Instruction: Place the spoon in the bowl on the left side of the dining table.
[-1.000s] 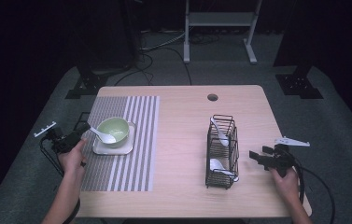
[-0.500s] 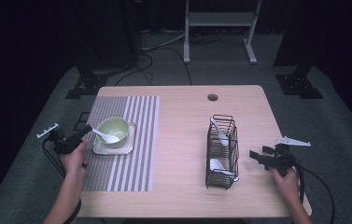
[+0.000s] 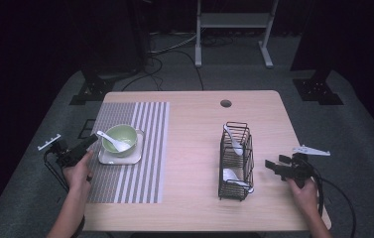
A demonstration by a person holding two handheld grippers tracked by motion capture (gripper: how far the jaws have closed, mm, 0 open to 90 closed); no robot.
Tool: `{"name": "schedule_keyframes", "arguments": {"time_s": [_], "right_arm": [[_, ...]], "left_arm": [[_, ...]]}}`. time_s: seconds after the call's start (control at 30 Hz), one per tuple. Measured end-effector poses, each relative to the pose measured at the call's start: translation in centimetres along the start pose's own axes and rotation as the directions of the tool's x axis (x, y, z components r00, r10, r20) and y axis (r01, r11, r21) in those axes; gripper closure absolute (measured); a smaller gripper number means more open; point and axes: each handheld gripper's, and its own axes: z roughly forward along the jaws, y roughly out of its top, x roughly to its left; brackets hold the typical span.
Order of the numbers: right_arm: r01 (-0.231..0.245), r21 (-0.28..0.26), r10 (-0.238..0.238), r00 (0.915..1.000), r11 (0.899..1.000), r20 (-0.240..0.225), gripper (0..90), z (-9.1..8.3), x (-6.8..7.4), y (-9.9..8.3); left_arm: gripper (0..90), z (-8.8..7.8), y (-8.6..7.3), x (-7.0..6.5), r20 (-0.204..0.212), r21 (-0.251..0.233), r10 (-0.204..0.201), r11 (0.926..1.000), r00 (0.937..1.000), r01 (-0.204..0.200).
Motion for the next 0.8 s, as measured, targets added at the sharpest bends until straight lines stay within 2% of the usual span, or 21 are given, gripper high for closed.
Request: {"name": "schedule_keyframes", "arguments": {"time_s": [0.13, 0.27, 0.37, 0.7, 0.8], "right_arm": [[0.004, 0.007, -0.004, 1.0, 1.0, 0.004, 21.5, 0.1, 0.1, 0.0], [0.006, 0.008, -0.006, 1.0, 1.0, 0.008, 21.5, 0.1, 0.1, 0.0], [0.011, 0.01, -0.011, 0.9999, 1.0, 0.012, 21.4, 0.1, 0.1, 0.0], [0.014, 0.009, -0.014, 0.9998, 1.0, 0.012, 21.5, 0.1, 0.1, 0.0], [0.015, 0.01, -0.016, 0.9998, 1.0, 0.013, 21.5, 0.1, 0.2, 0.0]], "left_arm": [[56.7, -0.6, -0.1, -0.2, -0.002, 0.005, 0.014, 0.9999, 0.9999, -0.014], [51.5, -1.0, -0.6, -0.4, 0.022, 0.012, 0.009, 0.9999, 0.9997, -0.009], [46.6, -1.3, -1.2, -0.6, 0.035, 0.023, 0.025, 0.9994, 0.9991, -0.026], [41.4, -1.9, -2.5, -1.1, 0.066, 0.043, 0.044, 0.998, 0.9968, -0.047], [38.6, -2.1, -2.7, -1.3, 0.078, 0.041, 0.037, 0.9984, 0.9963, -0.04]]}}
